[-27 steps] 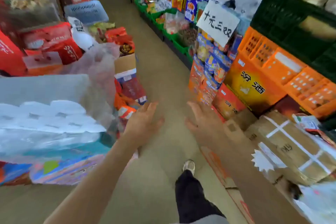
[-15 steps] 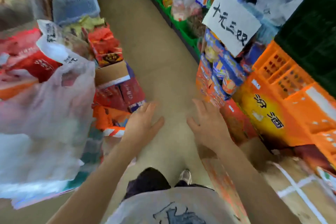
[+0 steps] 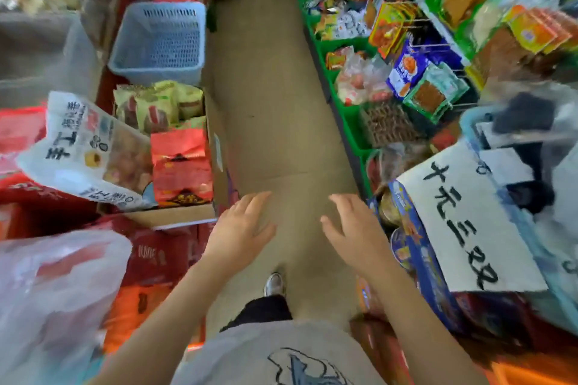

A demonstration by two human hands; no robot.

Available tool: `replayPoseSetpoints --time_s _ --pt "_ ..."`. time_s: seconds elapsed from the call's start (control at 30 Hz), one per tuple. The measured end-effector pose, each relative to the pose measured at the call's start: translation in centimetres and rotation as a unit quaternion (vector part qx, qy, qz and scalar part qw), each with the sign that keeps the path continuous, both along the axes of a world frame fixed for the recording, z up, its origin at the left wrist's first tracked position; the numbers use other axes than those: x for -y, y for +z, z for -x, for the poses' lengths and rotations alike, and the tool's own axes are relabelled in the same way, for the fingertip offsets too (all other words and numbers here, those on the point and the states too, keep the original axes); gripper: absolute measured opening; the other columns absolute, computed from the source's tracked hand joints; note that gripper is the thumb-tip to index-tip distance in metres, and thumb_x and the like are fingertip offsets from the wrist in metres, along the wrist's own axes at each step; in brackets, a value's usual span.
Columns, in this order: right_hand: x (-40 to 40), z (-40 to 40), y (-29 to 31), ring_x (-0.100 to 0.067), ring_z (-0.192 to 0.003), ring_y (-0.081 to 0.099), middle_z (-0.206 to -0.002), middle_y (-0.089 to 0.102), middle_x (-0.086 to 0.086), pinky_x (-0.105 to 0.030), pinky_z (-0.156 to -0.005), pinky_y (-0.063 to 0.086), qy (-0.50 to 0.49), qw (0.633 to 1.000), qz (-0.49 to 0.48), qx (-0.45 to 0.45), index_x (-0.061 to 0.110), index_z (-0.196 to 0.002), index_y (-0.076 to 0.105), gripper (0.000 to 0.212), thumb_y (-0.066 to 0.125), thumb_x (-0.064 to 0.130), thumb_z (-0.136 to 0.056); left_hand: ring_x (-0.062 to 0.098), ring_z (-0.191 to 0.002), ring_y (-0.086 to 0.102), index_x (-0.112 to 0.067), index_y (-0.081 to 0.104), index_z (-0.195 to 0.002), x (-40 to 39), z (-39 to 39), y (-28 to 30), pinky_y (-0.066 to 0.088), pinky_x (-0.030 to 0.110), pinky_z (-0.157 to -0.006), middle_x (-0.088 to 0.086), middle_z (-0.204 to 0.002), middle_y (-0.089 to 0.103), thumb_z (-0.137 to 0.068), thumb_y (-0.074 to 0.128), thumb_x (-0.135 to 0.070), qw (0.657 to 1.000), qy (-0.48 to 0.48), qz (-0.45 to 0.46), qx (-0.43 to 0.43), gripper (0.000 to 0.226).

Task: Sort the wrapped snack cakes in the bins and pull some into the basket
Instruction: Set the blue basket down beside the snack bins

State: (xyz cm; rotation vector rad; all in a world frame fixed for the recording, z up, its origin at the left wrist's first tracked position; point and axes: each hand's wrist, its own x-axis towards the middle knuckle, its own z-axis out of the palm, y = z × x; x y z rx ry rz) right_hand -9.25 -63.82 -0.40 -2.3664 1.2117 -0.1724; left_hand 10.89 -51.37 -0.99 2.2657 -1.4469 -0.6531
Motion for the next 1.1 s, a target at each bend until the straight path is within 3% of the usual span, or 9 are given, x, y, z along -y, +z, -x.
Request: replayPoseSetpoints --time_s 0.17,0.33,0.47,0.63,0.7,0.8,0.9,1.0,1.1 --pt "12.3 -7.1 2.2 -0.031 -0.112 0.058 -0.122 0.06 -0.01 -0.04 -0.094 0.046 0.024 0.999 0.019 0.023 0.008 -0.129 0.06 0.055 0.043 0.045 -0.092 0.033 -0.123 0.059 -0.014 0.049 -0.149 13.3 -6.0 2.5 0.049 0.044 -0.101 0.01 -0.141 0.058 -0.088 0.036 -0.059 1.0 0.007 0.024 0.0 0.077" --pt "24.4 -11.9 0.6 -0.028 -0.122 0.053 -0.131 0.053 -0.008 -0.043 -0.1 0.046 0.016 0.999 -0.017 0.024 0.008 -0.137 0.054 0.045 0.058 0.033 -0.1 0.033 -0.129 0.056 -0.012 0.046 -0.151 25.7 -11.7 3.2 0.044 0.047 -0.109 0.011 -0.146 0.055 -0.097 0.049 -0.048 0.999 0.017 0.031 0.001 0.065" --pt "36.5 -19.7 -0.1 -0.026 -0.126 0.05 -0.137 0.048 -0.005 -0.043 -0.102 0.045 0.067 0.997 -0.019 0.027 0.013 -0.145 0.046 0.049 0.054 0.036 -0.102 0.032 -0.118 0.061 -0.016 0.044 -0.152 35.0 -17.6 2.4 0.043 0.045 -0.104 0.008 -0.146 0.054 -0.101 0.054 -0.044 0.998 0.052 0.014 0.032 0.06" --pt "50.1 -29.4 2.4 -0.025 -0.125 0.052 -0.137 0.048 -0.003 -0.043 -0.1 0.046 0.139 0.989 -0.022 0.046 0.016 -0.139 0.049 0.042 0.053 0.037 -0.102 0.031 -0.118 0.063 -0.013 0.051 -0.147 45.0 -24.7 4.7 0.049 0.044 -0.1 0.007 -0.143 0.058 -0.092 0.041 -0.059 0.992 0.116 0.013 0.051 0.073" --pt "54.3 -33.5 3.1 -0.027 -0.123 0.052 -0.136 0.049 -0.004 -0.042 -0.099 0.045 0.17 0.984 -0.026 0.036 0.015 -0.138 0.05 0.042 0.053 0.036 -0.102 0.029 -0.125 0.059 -0.015 0.048 -0.15 48.2 -27.7 5.2 0.045 0.043 -0.104 0.006 -0.146 0.055 -0.098 0.052 -0.05 0.987 0.153 0.009 0.049 0.063" --pt "58.6 -39.5 3.2 -0.025 -0.125 0.051 -0.139 0.049 -0.004 -0.037 -0.098 0.042 0.213 0.976 -0.032 0.027 0.013 -0.139 0.051 0.043 0.055 0.035 -0.102 0.024 -0.13 0.056 -0.019 0.043 -0.154 51.5 -31.9 4.8 0.043 0.04 -0.107 0.003 -0.149 0.051 -0.101 0.052 -0.046 0.976 0.212 0.012 0.04 0.06" --pt "62.2 -45.9 2.5 -0.02 -0.121 0.051 -0.14 0.046 0.0 -0.028 -0.087 0.037 0.259 0.964 -0.048 0.027 0.014 -0.139 0.051 0.042 0.054 0.035 -0.103 0.021 -0.133 0.052 -0.022 0.04 -0.155 53.9 -36.6 3.6 0.039 0.038 -0.111 -0.001 -0.151 0.048 -0.103 0.054 -0.041 0.964 0.267 0.004 0.012 0.057" --pt "65.5 -53.4 1.6 -0.014 -0.117 0.049 -0.142 0.042 0.006 -0.023 -0.077 0.029 0.294 0.955 -0.046 0.005 0.018 -0.139 0.05 0.04 0.052 0.037 -0.104 0.02 -0.133 0.052 -0.023 0.039 -0.155 56.2 -42.5 2.3 0.041 0.04 -0.11 -0.003 -0.151 0.049 -0.1 0.047 -0.054 0.951 0.308 -0.002 -0.007 0.064" --pt "68.3 -62.1 1.8 -0.016 -0.118 0.051 -0.143 0.039 0.007 -0.026 -0.077 0.032 0.332 0.943 -0.038 -0.012 0.02 -0.14 0.048 0.04 0.05 0.038 -0.104 0.022 -0.126 0.057 -0.02 0.043 -0.152 58.4 -49.8 1.2 0.046 0.043 -0.104 0.0 -0.146 0.053 -0.092 0.033 -0.064 0.94 0.34 0.014 -0.005 0.076"
